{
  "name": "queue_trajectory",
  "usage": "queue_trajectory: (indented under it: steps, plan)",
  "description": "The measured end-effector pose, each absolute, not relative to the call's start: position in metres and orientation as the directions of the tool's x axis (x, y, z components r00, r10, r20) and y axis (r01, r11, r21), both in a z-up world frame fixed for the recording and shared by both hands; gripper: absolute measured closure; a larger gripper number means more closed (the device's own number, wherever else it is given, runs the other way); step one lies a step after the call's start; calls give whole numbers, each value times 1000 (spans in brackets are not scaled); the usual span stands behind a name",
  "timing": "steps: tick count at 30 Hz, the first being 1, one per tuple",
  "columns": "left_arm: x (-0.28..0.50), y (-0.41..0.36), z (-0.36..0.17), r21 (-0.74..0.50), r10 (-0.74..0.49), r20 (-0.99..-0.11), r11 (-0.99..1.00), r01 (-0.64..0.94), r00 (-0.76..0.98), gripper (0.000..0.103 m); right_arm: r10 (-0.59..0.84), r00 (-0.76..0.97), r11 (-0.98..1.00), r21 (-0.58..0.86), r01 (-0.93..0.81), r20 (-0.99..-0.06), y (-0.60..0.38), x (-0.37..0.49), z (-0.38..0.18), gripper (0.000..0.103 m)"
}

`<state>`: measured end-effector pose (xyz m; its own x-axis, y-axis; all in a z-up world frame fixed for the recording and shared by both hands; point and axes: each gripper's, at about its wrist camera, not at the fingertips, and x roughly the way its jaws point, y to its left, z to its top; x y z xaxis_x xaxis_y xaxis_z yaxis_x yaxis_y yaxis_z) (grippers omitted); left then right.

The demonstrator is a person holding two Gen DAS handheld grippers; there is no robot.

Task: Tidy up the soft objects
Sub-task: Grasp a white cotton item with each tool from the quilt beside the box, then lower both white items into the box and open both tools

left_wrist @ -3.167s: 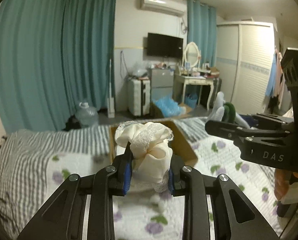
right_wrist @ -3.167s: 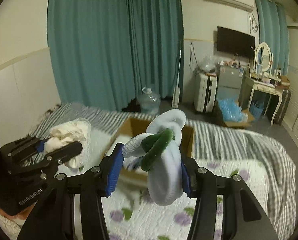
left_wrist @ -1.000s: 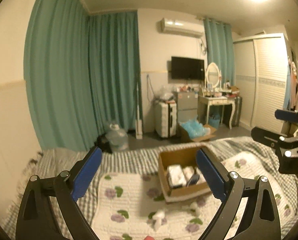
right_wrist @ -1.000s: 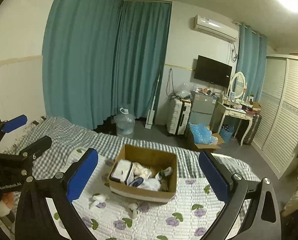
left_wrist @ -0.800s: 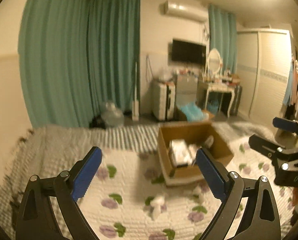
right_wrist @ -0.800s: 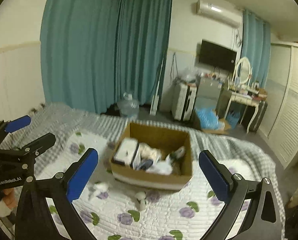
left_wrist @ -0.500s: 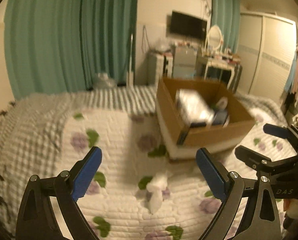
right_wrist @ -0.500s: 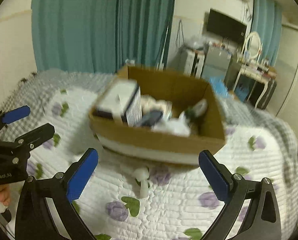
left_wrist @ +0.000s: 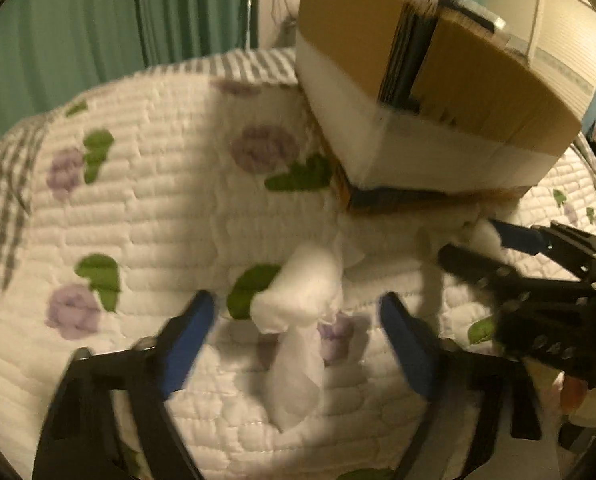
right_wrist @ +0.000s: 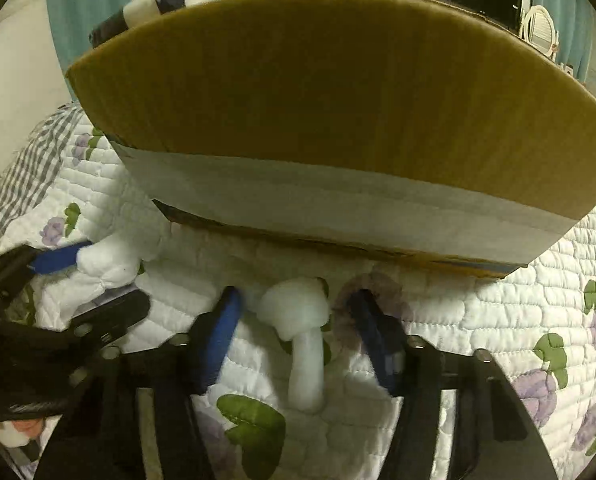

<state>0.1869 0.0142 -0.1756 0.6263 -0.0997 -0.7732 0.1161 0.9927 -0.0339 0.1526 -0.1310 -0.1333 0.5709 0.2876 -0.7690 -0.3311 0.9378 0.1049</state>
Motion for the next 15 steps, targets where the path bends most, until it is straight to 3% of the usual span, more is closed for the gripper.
queue_trajectory:
  steps: [1,5,7,9,15]
  plan:
    - [189,14,-177,-33,-94,-776,993,110,623,31,313,562,930,128,-344,-766,-133,151,-132,64]
    - [182,15,-175,-36,-98,-764,993,110,638,58,328,570,926,137,-352,-753,-139,143,-129,75]
    - [177,17,-175,-39,-103,-760,993,113,642,68,330,571,927,145,-346,-752,-145,140,-127,75]
    - [171,20,-173,-56,-114,-754,992,109,646,73,332,580,930,154,-335,-744,-152,135,-122,75]
    - [150,20,-160,-81,-145,-732,989,127,666,73,330,604,938,180,-297,-725,-170,123,-101,75]
